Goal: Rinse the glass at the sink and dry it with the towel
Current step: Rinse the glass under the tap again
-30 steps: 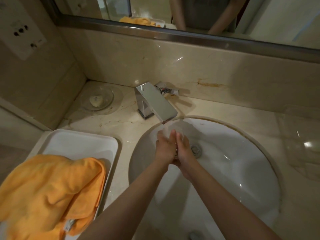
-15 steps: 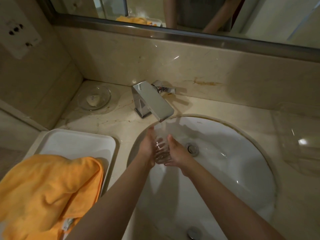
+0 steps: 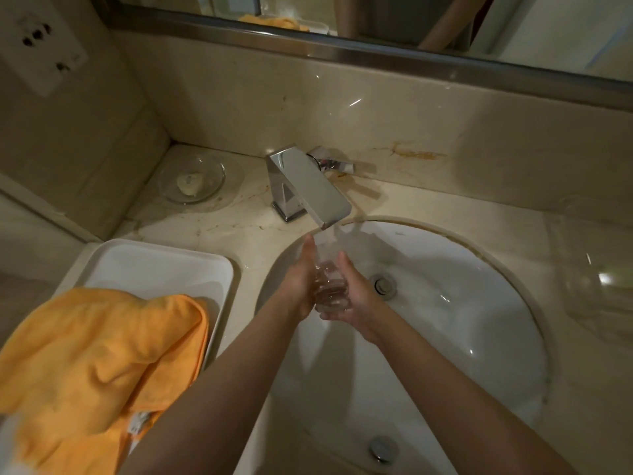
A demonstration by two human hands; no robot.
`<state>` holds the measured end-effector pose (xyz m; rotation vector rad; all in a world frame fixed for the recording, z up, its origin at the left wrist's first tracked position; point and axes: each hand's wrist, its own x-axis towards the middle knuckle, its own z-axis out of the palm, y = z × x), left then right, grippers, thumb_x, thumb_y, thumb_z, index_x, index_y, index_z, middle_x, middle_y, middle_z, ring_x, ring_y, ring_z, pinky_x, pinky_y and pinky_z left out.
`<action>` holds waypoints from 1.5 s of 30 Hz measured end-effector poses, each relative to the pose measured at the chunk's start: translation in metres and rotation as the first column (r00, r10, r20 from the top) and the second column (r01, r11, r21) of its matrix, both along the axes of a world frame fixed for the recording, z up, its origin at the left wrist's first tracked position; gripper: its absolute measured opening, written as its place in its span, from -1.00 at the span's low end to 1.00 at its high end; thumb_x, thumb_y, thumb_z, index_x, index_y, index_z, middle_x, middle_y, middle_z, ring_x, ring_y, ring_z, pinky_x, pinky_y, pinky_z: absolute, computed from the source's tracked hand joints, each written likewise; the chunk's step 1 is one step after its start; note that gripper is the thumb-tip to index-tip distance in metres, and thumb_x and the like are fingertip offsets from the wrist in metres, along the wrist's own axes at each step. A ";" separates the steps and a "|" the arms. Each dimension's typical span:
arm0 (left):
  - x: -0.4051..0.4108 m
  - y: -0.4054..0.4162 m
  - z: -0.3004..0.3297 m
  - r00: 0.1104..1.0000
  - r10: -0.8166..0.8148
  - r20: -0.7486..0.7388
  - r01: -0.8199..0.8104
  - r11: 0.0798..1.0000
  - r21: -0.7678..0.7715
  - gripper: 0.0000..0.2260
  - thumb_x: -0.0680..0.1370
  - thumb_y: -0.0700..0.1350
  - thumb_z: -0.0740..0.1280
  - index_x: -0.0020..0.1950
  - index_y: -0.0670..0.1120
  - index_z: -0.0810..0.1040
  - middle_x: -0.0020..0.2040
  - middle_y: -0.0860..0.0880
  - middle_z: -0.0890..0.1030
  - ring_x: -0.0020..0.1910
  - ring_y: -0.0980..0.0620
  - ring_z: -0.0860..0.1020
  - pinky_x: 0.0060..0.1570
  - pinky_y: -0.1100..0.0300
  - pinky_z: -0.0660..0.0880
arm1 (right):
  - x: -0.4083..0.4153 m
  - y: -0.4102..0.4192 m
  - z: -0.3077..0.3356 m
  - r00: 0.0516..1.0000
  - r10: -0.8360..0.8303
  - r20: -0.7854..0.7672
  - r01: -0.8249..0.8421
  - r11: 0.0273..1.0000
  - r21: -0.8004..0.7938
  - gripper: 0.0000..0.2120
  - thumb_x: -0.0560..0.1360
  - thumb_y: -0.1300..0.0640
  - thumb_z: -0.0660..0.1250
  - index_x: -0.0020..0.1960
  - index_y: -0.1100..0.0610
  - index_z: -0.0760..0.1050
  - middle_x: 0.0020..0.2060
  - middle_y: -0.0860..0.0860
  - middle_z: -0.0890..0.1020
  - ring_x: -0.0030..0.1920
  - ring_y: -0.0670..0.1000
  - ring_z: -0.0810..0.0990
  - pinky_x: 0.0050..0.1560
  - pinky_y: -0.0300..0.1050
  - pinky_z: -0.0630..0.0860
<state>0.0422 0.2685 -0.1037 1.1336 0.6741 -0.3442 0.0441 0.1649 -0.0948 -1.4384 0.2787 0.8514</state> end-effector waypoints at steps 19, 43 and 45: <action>-0.002 -0.013 -0.002 0.981 0.030 0.190 -0.082 0.958 0.275 -0.49 0.56 0.29 -0.04 0.29 -0.01 0.39 0.17 -0.09 0.57 0.14 -0.07 0.56 0.19 -0.15 0.48 | 0.002 0.007 0.004 0.982 0.009 0.188 0.037 0.970 -0.241 -0.34 0.46 -0.26 0.21 0.42 0.05 0.17 0.24 0.06 0.46 0.06 0.02 0.55 0.00 -0.02 0.58; -0.013 -0.040 0.000 0.989 -0.101 0.106 0.060 0.942 0.331 -0.53 0.54 0.23 0.15 0.35 -0.01 0.28 0.18 0.03 0.55 0.13 0.09 0.54 0.05 0.24 0.44 | 0.020 0.007 -0.013 0.956 -0.263 0.128 0.276 0.956 -0.096 -0.26 0.41 -0.40 0.08 0.38 0.11 0.28 0.14 0.09 0.59 0.03 0.01 0.62 -0.07 -0.10 0.55; -0.021 -0.041 0.002 0.987 -0.100 0.125 0.051 0.937 0.346 -0.64 0.59 0.12 0.14 0.31 -0.03 0.29 0.13 0.05 0.55 0.03 0.19 0.52 -0.09 0.35 0.39 | 0.021 0.008 -0.016 0.944 -0.308 0.116 0.318 0.945 -0.073 -0.09 0.23 -0.50 0.12 0.37 0.10 0.30 0.10 0.10 0.62 0.03 0.05 0.64 0.07 0.02 0.56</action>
